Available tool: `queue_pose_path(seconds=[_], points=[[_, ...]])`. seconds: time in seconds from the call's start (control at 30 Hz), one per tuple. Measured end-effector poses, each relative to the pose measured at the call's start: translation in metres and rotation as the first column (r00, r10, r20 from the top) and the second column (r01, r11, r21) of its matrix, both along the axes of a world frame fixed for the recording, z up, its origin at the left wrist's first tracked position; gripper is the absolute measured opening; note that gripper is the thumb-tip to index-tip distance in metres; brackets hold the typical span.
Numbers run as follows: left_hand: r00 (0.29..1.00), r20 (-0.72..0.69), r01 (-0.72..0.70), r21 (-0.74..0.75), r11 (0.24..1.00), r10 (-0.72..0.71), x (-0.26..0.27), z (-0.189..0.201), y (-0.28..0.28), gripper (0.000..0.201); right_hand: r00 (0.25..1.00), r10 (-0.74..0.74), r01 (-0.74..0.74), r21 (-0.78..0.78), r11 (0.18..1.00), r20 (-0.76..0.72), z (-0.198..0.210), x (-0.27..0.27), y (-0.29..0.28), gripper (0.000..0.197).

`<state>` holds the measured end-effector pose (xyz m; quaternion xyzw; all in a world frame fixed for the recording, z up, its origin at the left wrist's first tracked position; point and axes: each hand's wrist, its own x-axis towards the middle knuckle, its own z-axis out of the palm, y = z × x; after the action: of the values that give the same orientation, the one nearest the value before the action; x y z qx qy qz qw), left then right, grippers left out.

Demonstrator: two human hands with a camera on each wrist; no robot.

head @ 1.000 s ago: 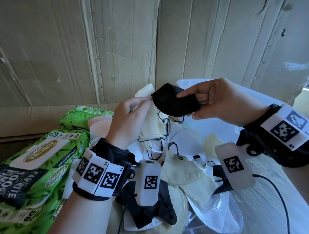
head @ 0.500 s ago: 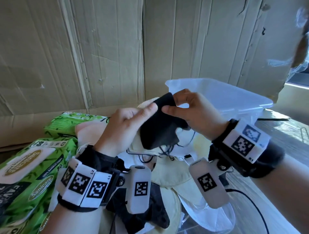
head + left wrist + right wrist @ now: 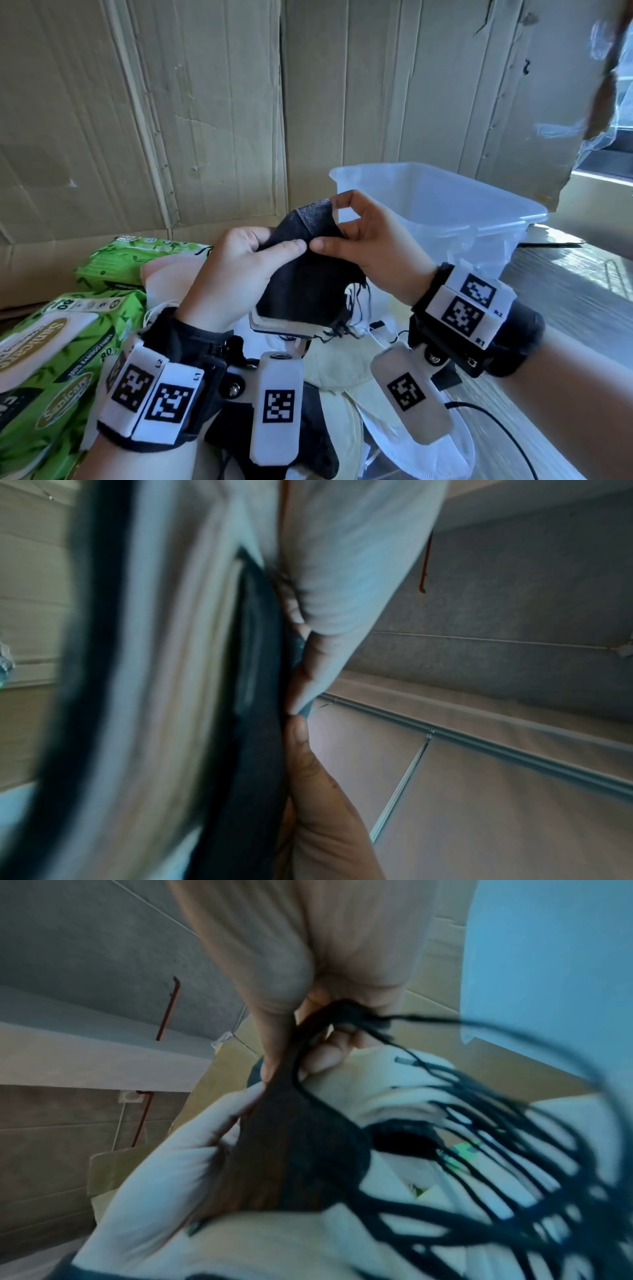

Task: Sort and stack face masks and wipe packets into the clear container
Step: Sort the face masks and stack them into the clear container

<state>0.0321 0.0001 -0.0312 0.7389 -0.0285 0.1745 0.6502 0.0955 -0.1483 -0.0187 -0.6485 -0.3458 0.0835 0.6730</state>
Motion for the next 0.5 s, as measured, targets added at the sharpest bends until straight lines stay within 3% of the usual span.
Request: queue_pose_path(seconds=[0.1,0.33,0.5], points=[[0.998,0.018,0.054,0.05,0.997,-0.055,0.0,0.0,-0.002,0.006,0.999,-0.027,0.029,-0.047,0.998,0.046,0.005,-0.002,-0.005,0.042],[0.992,0.106,0.057,0.132,0.99,-0.072,-0.001,-0.001,-0.009,0.033,0.981,-0.152,0.166,-0.115,0.98,0.122,0.003,0.0,-0.009,0.042],[0.987,0.143,0.05,0.123,0.991,-0.068,-0.002,0.0,-0.012,0.031,0.976,-0.133,0.15,-0.091,0.985,0.17,0.003,-0.002,-0.011,0.045]])
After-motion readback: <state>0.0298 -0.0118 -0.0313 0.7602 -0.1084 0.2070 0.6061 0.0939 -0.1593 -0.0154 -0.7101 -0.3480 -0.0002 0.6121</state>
